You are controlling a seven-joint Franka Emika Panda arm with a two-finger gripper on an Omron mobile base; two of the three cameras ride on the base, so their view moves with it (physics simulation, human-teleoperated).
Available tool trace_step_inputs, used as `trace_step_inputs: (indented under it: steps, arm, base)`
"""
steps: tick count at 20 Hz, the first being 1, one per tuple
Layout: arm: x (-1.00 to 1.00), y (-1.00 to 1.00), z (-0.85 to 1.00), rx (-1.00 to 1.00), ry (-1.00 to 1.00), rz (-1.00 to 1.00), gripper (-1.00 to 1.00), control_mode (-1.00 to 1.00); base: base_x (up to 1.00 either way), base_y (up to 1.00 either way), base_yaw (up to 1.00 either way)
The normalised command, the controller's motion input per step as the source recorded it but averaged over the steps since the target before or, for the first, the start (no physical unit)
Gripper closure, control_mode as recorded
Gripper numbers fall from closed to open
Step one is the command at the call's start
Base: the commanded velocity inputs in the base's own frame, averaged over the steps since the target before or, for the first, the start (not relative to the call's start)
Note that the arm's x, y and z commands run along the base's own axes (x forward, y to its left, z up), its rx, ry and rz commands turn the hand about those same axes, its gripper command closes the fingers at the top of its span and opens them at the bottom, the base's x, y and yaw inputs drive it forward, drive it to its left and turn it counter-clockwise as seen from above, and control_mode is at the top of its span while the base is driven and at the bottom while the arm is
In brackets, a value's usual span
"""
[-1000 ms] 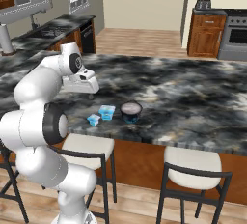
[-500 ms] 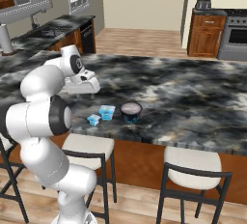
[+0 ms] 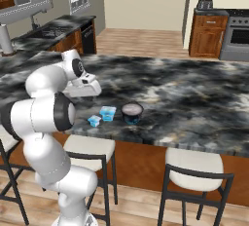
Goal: Stack the yogurt containers by placing the smaller containers on top of the larger containers.
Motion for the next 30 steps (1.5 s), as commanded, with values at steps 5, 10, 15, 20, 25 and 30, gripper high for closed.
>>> trace_step_inputs:
  steps: [5, 10, 15, 20, 25, 30]
  arm:
    - [0.21, -0.01, -0.16, 0.0, -0.01, 0.0, -1.0, -1.0]
    - [0.17, -0.05, -0.17, 0.0, -0.03, 0.0, -1.0, -1.0]
    - [0.15, -0.07, -0.15, 0.0, -0.03, 0.0, -1.0, -1.0]
    - [0.14, -0.08, -0.12, -0.02, -0.01, 0.0, -1.0, -1.0]
    - [0.02, -0.07, -0.09, 0.0, 0.0, 0.0, -1.0, -1.0]
    - [0.01, 0.0, -0.08, 0.0, 0.0, 0.0, -1.0, -1.0]
  base:
    - [0.0, 0.0, 0.0]
    - [0.0, 0.0, 0.0]
    - [0.0, 0.0, 0.0]
    - [0.0, 0.0, 0.0]
    - [0.0, 0.0, 0.0]
    - [0.0, 0.0, 0.0]
